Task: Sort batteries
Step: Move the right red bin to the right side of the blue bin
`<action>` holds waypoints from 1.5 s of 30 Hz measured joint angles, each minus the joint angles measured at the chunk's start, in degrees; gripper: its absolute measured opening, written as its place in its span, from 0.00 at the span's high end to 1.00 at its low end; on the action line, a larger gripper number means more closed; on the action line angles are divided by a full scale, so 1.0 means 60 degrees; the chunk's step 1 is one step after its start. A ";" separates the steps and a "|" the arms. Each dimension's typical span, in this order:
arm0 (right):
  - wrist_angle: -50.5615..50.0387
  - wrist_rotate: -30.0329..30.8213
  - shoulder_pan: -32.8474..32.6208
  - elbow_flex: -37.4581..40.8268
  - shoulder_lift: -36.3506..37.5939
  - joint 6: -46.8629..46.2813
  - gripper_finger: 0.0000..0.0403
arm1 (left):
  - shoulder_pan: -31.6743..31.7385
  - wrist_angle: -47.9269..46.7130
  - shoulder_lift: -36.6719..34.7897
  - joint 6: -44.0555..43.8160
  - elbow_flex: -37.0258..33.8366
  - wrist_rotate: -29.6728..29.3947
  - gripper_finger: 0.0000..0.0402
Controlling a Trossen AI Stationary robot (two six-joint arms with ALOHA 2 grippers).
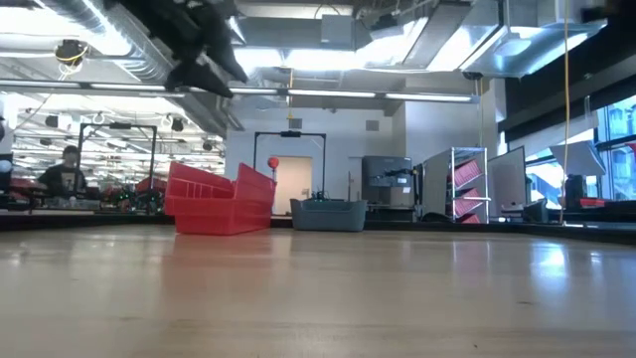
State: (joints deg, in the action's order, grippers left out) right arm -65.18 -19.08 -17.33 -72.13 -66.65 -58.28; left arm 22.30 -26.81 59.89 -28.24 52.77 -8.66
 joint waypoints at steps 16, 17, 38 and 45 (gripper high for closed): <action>0.1768 -0.1204 -0.1055 0.3335 -0.1216 -0.5075 0.53 | -0.1660 -0.1016 -0.0366 0.0534 0.0007 -0.0660 0.50; 0.1850 -0.1231 -0.1044 0.3360 -0.1348 -0.5059 0.57 | -0.1739 -0.1012 -0.0366 0.0500 0.0007 -0.0664 0.50; 0.2964 0.0119 0.2317 0.3324 -0.2051 -0.3018 0.93 | -0.2050 -0.1001 -0.0366 0.0538 0.0007 -0.0675 0.50; 0.3814 0.0879 0.4356 0.3335 -0.2058 -0.1973 0.93 | -0.2014 -0.1000 -0.0366 0.0538 0.0008 -0.0676 0.50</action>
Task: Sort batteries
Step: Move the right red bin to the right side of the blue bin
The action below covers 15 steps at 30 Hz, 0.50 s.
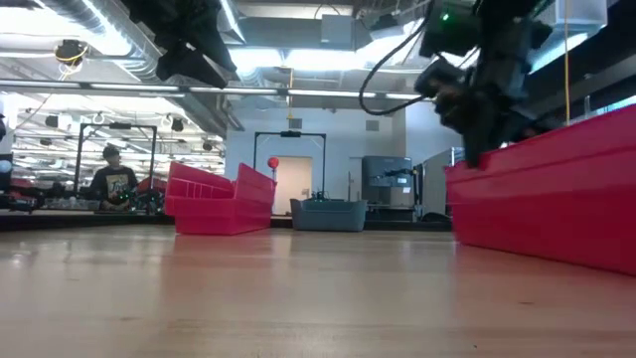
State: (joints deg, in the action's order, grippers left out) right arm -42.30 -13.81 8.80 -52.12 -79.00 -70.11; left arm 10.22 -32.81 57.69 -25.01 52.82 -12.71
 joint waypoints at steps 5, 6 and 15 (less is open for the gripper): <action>0.0875 0.0689 0.1422 0.0024 -0.0022 0.0790 0.92 | 0.0000 0.0003 0.0000 -0.0021 0.0003 -0.0177 0.50; 0.1048 0.0809 0.1713 0.0032 -0.0024 0.0957 0.92 | 0.0000 0.0002 0.0000 -0.0021 0.0003 -0.0236 0.50; 0.2515 0.0858 0.3890 0.0047 -0.0050 0.2252 0.92 | 0.0000 0.0004 0.0000 -0.0057 0.0003 -0.0401 0.50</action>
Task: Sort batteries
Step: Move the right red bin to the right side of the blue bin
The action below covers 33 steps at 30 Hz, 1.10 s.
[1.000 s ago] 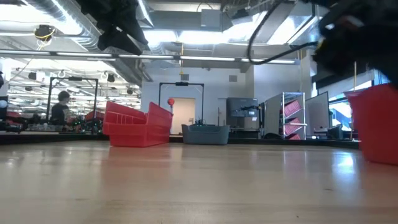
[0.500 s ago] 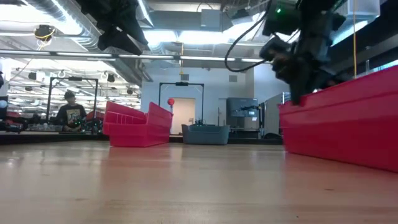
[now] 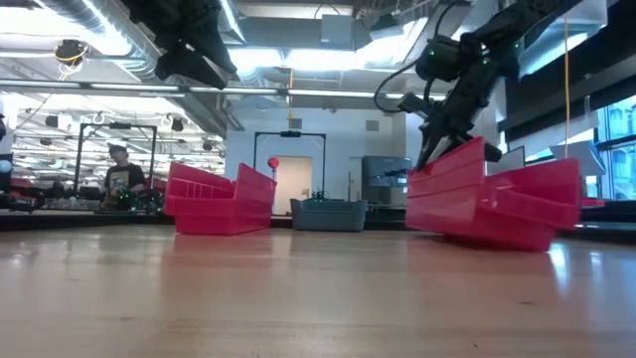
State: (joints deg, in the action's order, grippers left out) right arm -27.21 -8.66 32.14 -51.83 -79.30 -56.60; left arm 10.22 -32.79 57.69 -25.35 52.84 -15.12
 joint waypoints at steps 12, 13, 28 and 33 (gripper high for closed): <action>0.2540 -0.0444 0.1052 -0.0578 -0.2036 0.0479 0.91 | 0.0000 0.0094 0.0000 -0.0482 0.0000 -0.0189 0.50; 0.2688 -0.0404 0.1052 -0.0768 -0.2260 0.0518 0.91 | 0.0000 0.0097 0.0000 -0.0530 0.0004 -0.0200 0.50; 0.2746 -0.0387 0.1049 -0.3863 -0.4924 0.1058 0.91 | 0.0207 0.0112 0.0000 -0.0909 0.0004 -0.0207 0.50; 0.2672 -0.0445 0.1045 -0.4033 -0.5007 0.1173 0.89 | 0.0369 0.0115 0.0000 -0.0905 0.0004 -0.0207 0.50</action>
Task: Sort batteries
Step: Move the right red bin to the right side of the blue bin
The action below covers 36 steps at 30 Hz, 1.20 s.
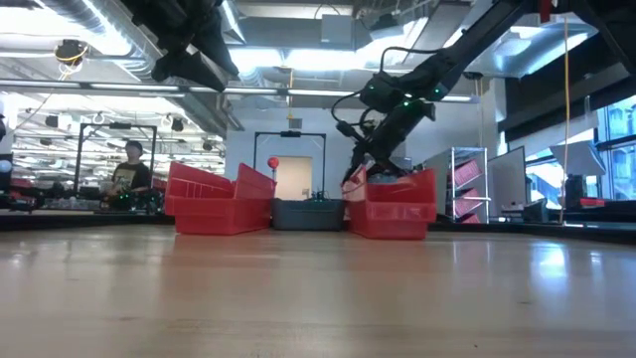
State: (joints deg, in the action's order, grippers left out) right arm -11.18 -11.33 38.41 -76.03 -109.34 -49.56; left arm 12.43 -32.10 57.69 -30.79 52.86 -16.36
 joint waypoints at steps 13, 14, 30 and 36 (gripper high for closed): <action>-0.0699 -0.0169 -0.0033 0.0006 0.0854 0.0609 0.49 | 0.0065 -0.0300 -0.0005 -0.0957 0.0000 -0.0899 0.50; -0.0786 -0.0031 -0.0031 0.0004 0.1033 0.0700 0.49 | 0.0128 -0.0417 -0.0025 -0.1223 0.0000 -0.0955 0.50; -0.8361 0.1753 -0.0022 0.0710 0.3752 0.3590 0.71 | 0.3665 -0.2846 0.0576 -0.1038 -0.0639 0.0431 0.66; -0.6139 0.0817 -0.0033 0.2269 0.3697 0.3216 0.87 | 0.4936 -0.1444 0.1558 0.0231 -0.1091 0.1308 0.81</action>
State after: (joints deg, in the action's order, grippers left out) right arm -48.01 -6.43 38.22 -62.42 -87.15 -30.27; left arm 42.05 -40.76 67.04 -29.40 46.31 -8.51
